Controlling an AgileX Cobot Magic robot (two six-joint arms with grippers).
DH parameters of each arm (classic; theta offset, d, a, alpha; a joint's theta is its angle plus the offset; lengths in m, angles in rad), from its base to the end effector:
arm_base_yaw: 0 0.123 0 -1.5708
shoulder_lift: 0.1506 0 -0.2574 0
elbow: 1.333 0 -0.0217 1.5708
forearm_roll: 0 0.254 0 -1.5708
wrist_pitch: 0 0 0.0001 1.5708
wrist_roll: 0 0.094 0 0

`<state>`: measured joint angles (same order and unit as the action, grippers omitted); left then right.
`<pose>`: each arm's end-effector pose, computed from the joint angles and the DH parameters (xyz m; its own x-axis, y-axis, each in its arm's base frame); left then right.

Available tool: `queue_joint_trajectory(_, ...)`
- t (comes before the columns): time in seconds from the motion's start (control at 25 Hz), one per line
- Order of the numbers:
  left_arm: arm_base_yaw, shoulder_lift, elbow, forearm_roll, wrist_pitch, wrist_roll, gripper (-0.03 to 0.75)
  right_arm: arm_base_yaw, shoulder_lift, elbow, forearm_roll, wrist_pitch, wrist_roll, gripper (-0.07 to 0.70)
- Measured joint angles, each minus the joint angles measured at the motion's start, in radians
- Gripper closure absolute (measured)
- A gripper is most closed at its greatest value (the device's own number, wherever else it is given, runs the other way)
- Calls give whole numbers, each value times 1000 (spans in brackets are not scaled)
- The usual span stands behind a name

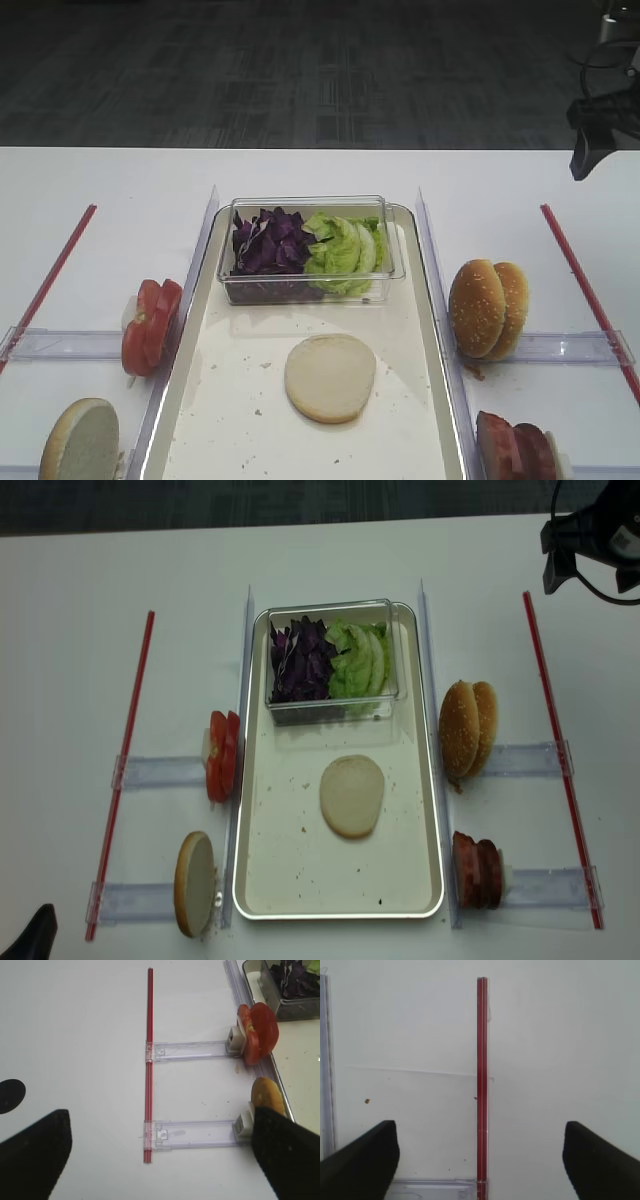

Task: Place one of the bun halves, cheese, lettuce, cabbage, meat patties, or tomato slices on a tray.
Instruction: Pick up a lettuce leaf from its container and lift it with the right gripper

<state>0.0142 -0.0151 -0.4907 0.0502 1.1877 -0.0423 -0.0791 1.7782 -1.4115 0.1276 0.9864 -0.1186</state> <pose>0.0211 0.0047 0.2651 -0.5584 -0.0314 -0.8289 -0.0659 0.9978 0.0066 0.3683 -0.0192 0.2258 -0.9509 0.0276 -0.3083 0.0009 0.9963 0.0864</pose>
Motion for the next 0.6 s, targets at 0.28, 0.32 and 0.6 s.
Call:
queue_joint_trajectory(0.28, 0, 0, 0, 0, 0, -1, 44, 0, 0, -9, 0, 6, 0, -43)
queue_joint_trajectory(0.32, 0, 0, 0, 0, 0, -1, 44, 0, 0, -9, 0, 8, 0, -43)
queue_joint_trajectory(0.6, 0, 0, 0, 0, 0, -1, 44, 0, 0, -9, 2, 22, 0, -43)
